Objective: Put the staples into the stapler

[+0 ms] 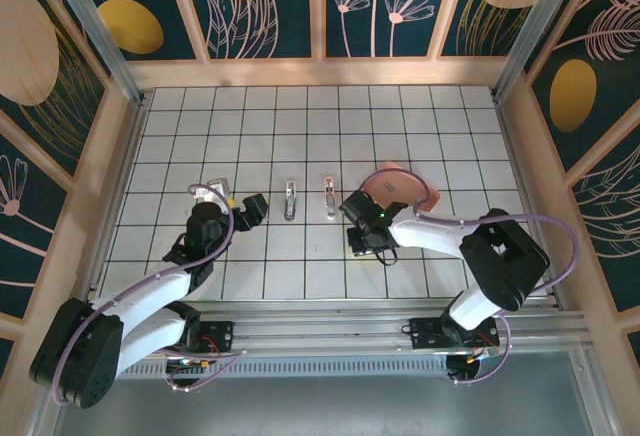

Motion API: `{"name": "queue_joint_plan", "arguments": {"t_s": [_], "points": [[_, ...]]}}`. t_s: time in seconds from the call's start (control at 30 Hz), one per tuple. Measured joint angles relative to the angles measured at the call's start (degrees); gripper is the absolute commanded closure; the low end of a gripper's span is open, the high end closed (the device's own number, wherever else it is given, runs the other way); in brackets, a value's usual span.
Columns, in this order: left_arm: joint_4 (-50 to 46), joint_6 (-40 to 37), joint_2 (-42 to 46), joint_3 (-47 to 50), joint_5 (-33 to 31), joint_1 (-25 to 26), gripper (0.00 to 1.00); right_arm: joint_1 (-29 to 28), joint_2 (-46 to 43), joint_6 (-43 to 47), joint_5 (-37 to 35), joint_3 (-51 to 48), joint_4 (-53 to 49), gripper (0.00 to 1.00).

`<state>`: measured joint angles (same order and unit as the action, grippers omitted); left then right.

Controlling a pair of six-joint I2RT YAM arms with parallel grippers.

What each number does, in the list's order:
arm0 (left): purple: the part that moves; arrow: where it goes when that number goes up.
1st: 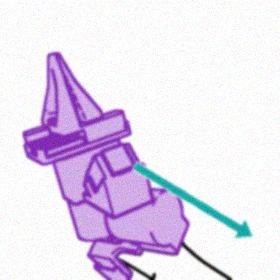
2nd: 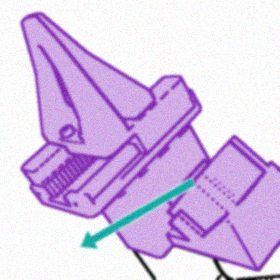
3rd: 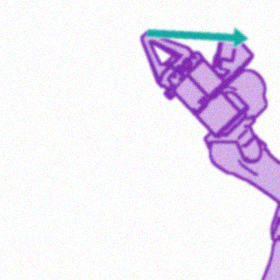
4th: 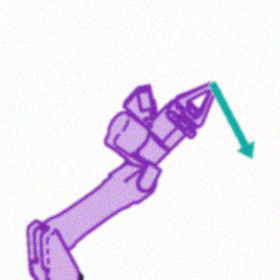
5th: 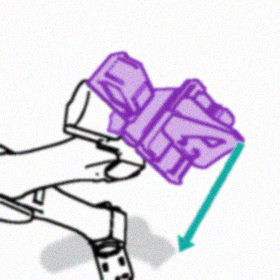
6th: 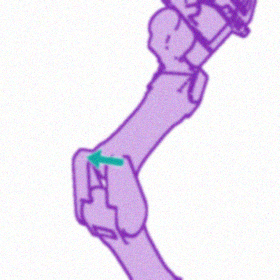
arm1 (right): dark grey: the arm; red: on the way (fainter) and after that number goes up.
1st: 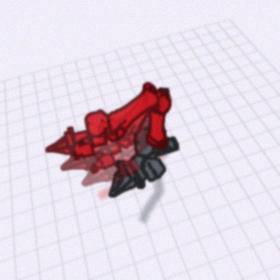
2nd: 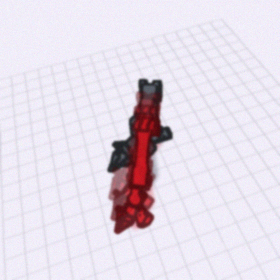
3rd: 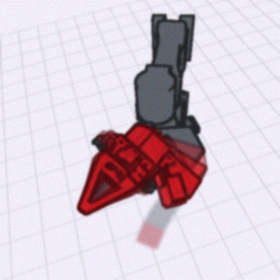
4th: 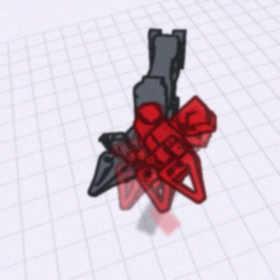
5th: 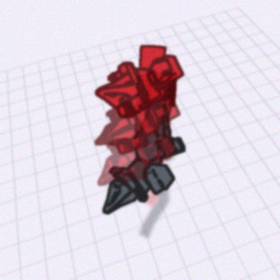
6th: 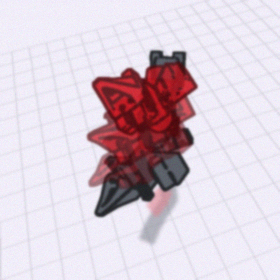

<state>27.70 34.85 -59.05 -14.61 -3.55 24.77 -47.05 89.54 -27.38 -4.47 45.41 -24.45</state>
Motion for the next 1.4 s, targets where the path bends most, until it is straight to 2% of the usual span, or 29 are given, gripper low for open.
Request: {"name": "queue_joint_plan", "arguments": {"t_s": [0.1,0.2,0.43,0.63,1.4], "points": [[0.0,0.0,-0.4,0.0,0.0,0.0,0.07,0.0,0.6,0.7,0.0,1.3,-1.5,0.65],[0.0,0.0,-0.7,0.0,0.0,0.0,0.07,0.2,0.6,0.9,0.3,2.9,-3.3,0.65],[-0.9,0.0,-0.8,-0.2,0.0,0.0,0.07,2.9,0.6,-1.3,3.3,6.3,-8.7,0.65],[-1.2,0.0,-0.9,-0.2,0.0,0.0,0.07,3.1,2.1,-2.3,5.0,7.3,-12.2,0.65],[-1.4,0.0,-1.7,-1.1,0.0,0.0,0.08,3.1,6.9,-2.8,5.7,11.1,-14.0,0.73]]}}
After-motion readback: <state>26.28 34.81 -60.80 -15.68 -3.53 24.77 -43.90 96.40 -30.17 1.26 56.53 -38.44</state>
